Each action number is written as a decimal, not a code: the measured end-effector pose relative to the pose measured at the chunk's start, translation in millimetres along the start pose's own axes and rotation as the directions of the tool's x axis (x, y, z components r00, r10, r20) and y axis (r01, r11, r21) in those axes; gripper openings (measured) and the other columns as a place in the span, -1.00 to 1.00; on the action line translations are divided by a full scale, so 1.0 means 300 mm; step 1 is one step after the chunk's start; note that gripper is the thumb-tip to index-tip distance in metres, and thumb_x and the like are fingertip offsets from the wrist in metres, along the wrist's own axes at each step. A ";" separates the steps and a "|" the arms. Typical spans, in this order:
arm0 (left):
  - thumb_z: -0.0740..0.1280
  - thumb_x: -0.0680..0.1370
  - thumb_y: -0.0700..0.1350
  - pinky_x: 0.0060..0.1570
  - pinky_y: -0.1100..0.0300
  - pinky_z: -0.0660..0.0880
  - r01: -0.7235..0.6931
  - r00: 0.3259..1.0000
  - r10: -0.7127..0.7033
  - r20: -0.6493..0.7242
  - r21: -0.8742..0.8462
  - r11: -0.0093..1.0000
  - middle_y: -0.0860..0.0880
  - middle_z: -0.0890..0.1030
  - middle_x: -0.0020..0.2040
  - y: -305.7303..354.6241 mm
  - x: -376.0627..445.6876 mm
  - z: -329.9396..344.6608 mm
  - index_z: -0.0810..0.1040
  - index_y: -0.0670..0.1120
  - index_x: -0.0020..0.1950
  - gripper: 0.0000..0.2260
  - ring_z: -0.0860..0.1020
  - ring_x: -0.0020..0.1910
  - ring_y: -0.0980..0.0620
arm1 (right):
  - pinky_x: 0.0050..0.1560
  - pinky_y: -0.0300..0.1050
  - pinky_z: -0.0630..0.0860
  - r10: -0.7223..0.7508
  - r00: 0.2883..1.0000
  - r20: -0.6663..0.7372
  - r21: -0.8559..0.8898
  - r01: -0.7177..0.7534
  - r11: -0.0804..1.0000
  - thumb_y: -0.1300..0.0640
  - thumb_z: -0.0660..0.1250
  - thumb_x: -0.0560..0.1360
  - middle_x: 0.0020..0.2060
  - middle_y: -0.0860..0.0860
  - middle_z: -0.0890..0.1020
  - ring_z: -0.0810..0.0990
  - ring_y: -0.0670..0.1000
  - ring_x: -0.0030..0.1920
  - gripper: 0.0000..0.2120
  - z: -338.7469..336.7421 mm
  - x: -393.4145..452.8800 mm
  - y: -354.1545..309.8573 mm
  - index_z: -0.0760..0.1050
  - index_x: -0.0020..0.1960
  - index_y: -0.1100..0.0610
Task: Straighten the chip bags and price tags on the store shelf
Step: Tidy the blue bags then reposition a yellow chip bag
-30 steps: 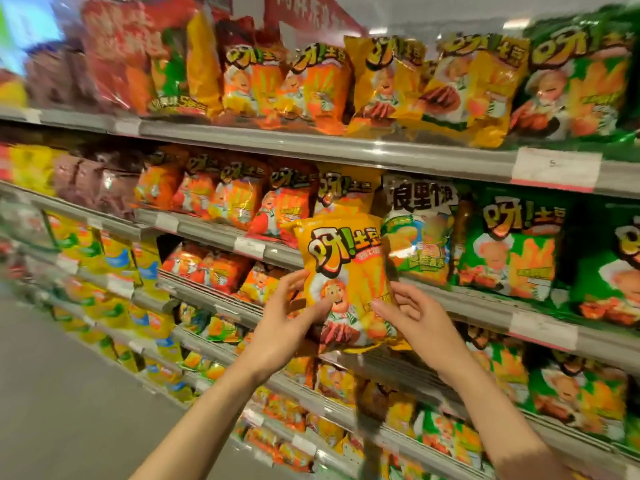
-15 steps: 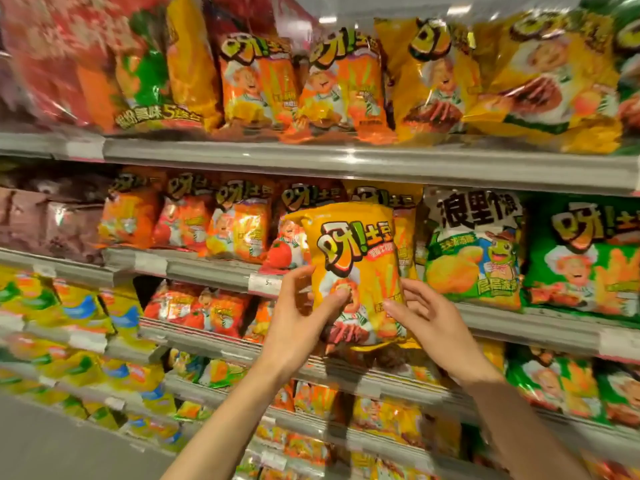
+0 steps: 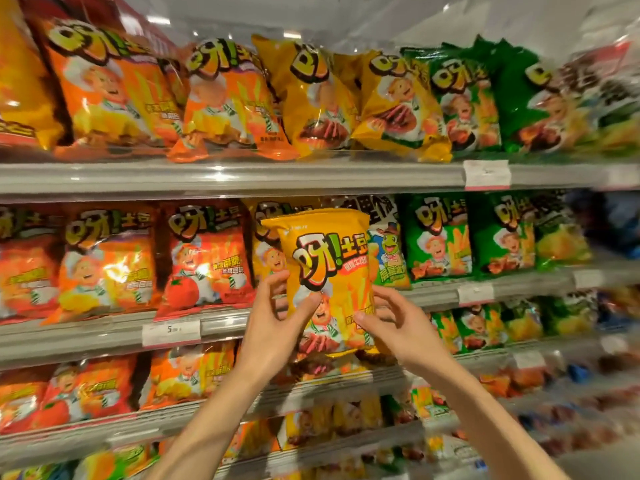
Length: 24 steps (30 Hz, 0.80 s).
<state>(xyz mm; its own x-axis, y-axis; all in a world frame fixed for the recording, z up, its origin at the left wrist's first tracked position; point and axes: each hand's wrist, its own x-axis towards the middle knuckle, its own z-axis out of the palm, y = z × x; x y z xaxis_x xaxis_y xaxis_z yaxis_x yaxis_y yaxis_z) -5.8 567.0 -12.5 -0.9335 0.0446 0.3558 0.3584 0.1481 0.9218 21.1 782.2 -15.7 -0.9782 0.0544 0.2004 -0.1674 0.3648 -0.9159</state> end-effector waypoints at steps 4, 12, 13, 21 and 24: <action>0.45 0.47 0.10 -0.06 0.50 0.39 0.000 1.000 0.000 -0.018 -0.013 1.000 0.20 0.46 0.23 0.009 0.026 0.037 0.37 0.12 0.36 -0.49 0.44 0.12 0.42 | 0.18 -0.11 0.57 -0.038 0.999 0.018 -0.082 0.039 0.996 -0.11 0.43 0.50 0.14 -0.18 0.64 0.64 -0.20 0.09 -0.51 -0.035 0.001 -0.012 0.38 0.37 -0.13; 0.43 0.43 0.18 0.00 0.40 0.35 0.026 0.988 -0.029 -0.149 -0.022 0.999 0.24 0.45 0.21 -0.003 0.036 0.038 0.39 0.07 0.36 -0.44 0.44 0.16 0.31 | 0.37 0.10 0.42 -0.129 0.957 -0.259 -0.382 0.022 0.924 -0.35 0.21 0.51 0.42 0.00 0.40 0.43 0.03 0.38 -0.33 -0.173 0.160 0.017 0.28 0.48 0.01; 0.44 0.47 0.13 0.02 0.38 0.35 0.032 0.986 -0.035 -0.163 -0.016 0.999 0.22 0.45 0.21 -0.011 0.040 0.035 0.39 0.07 0.37 -0.48 0.44 0.18 0.27 | 0.39 0.12 0.39 -0.103 0.957 -0.270 -0.397 -0.013 0.918 -0.34 0.21 0.52 0.44 0.04 0.38 0.40 0.07 0.41 -0.31 -0.184 0.190 0.022 0.26 0.49 0.06; 0.42 0.43 0.16 0.04 0.35 0.37 0.040 0.974 -0.046 -0.220 -0.030 0.999 0.13 0.47 0.24 -0.008 0.035 0.030 0.41 0.05 0.35 -0.47 0.45 0.18 0.24 | 0.37 0.04 0.41 0.089 0.982 -0.164 -0.241 -0.127 0.962 -0.24 0.32 0.52 0.38 0.08 0.49 0.47 0.11 0.38 -0.19 -0.159 0.337 0.056 0.13 0.56 0.18; 0.42 0.53 0.01 0.01 0.40 0.34 0.041 0.976 -0.038 -0.215 0.006 0.999 0.14 0.46 0.25 -0.018 0.030 0.017 0.40 0.06 0.36 -0.57 0.42 0.15 0.34 | 0.30 -0.03 0.42 0.058 0.980 -0.192 -0.200 -0.097 0.975 -0.19 0.37 0.51 0.35 0.08 0.50 0.50 0.09 0.31 -0.26 -0.170 0.342 0.044 0.20 0.52 0.18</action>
<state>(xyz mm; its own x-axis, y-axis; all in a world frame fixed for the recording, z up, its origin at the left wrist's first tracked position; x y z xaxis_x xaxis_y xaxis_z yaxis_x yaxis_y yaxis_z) -16.1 571.5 -15.0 -0.9222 -0.1744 0.3451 0.3202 0.1562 0.9344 -75.4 840.0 10.4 -0.9444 0.2533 0.2097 -0.0434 0.5360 -0.8431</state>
